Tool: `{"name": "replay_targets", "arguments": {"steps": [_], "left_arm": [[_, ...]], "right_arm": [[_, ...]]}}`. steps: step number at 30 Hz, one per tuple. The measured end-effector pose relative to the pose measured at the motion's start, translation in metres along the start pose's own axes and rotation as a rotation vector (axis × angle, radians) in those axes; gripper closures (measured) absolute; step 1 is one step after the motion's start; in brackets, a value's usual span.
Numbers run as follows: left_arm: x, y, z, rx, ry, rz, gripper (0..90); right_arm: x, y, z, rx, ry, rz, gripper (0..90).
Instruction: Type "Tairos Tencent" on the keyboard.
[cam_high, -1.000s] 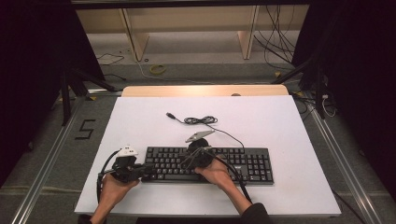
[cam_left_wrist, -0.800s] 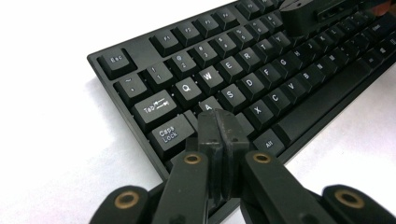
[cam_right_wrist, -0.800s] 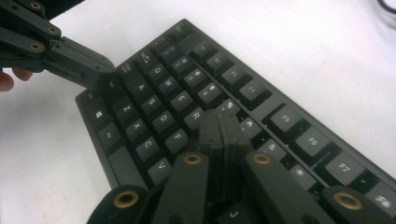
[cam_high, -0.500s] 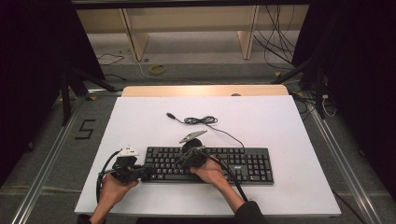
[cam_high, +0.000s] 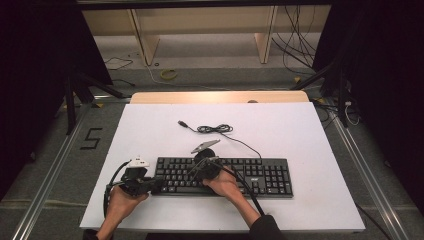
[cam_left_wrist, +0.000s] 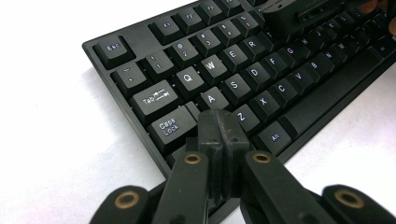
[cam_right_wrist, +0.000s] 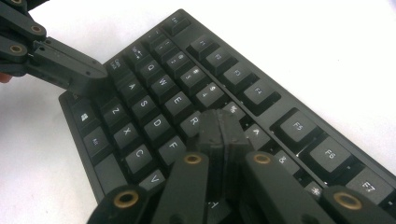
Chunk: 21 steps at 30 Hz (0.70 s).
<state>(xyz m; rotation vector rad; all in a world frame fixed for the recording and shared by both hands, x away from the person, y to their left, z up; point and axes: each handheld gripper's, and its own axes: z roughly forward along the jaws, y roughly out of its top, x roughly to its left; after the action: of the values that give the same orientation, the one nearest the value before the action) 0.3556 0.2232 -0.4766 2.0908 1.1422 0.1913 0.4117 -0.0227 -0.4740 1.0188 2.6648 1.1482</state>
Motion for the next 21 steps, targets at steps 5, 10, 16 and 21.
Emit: {"name": "replay_targets", "arguments": {"steps": [5, 10, 16, 21], "left_arm": [[0.001, 0.000, 0.002, 0.010, 0.004, -0.001, 89.1], [0.001, -0.001, 0.002, 0.009, 0.006, 0.002, 89.3], [0.001, 0.000, 0.001, 0.008, 0.002, 0.002, 89.1], [0.000, 0.001, -0.002, -0.024, -0.013, 0.002, 88.8]], "right_arm": [[0.000, -0.001, 0.003, 0.010, -0.007, -0.005, 90.0], [0.002, -0.002, 0.004, 0.005, -0.013, -0.010, 90.0], [0.001, -0.002, 0.002, 0.003, -0.009, 0.002, 90.0], [0.000, -0.001, -0.012, -0.052, 0.012, 0.023, 89.4]]}}
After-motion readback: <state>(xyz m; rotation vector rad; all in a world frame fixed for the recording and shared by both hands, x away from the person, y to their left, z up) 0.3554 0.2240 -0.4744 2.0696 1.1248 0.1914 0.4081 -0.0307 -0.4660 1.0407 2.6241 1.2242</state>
